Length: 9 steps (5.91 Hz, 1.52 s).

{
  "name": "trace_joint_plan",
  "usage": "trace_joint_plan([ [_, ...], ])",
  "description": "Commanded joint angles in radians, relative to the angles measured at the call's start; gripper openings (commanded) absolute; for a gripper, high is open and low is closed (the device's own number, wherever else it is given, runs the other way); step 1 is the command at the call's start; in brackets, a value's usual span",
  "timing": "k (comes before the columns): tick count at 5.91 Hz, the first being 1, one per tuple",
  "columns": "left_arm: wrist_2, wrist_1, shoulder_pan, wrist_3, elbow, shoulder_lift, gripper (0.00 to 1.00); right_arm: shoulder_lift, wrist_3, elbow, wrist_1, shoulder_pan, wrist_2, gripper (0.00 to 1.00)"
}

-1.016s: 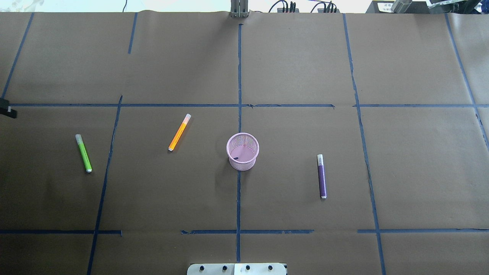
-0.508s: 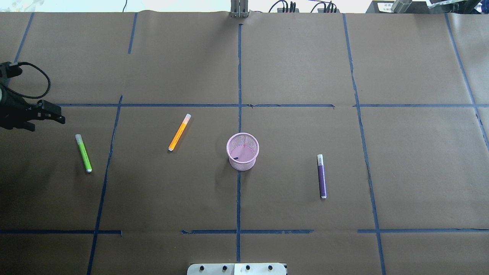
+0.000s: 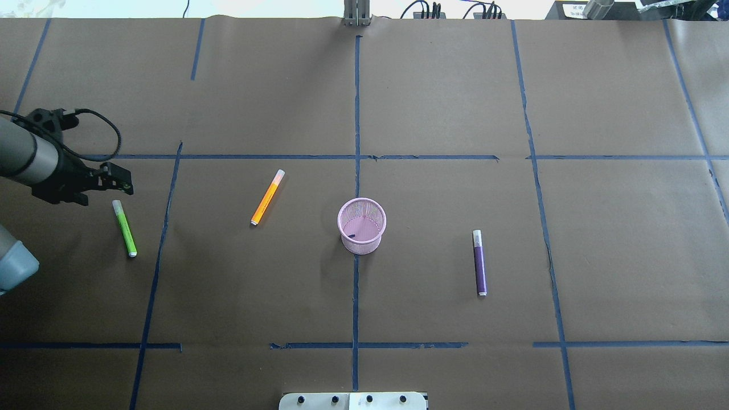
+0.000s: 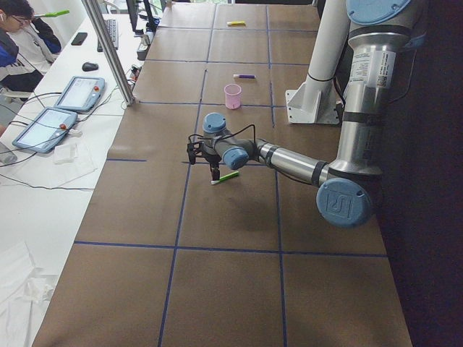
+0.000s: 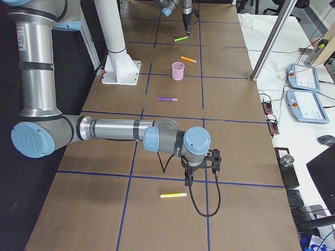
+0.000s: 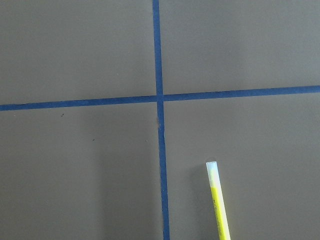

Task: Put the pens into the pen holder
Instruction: 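Move the left gripper down over the green marker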

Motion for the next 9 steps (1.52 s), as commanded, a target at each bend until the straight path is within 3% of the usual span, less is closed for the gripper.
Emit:
trace_joint_plan([
  [1,0.05,0.005,0.038,-0.015,0.013,0.003,0.95,0.0,0.0,0.0,0.0,0.0,0.0,1.0],
  [7,0.052,0.003,0.043,-0.013,0.056,0.001,0.75,-0.003,0.0,0.001,-0.001,0.0,0.006,1.0],
  [9,0.052,0.003,0.049,-0.013,0.079,-0.009,0.72,-0.003,0.0,0.001,-0.001,0.0,0.006,1.0],
])
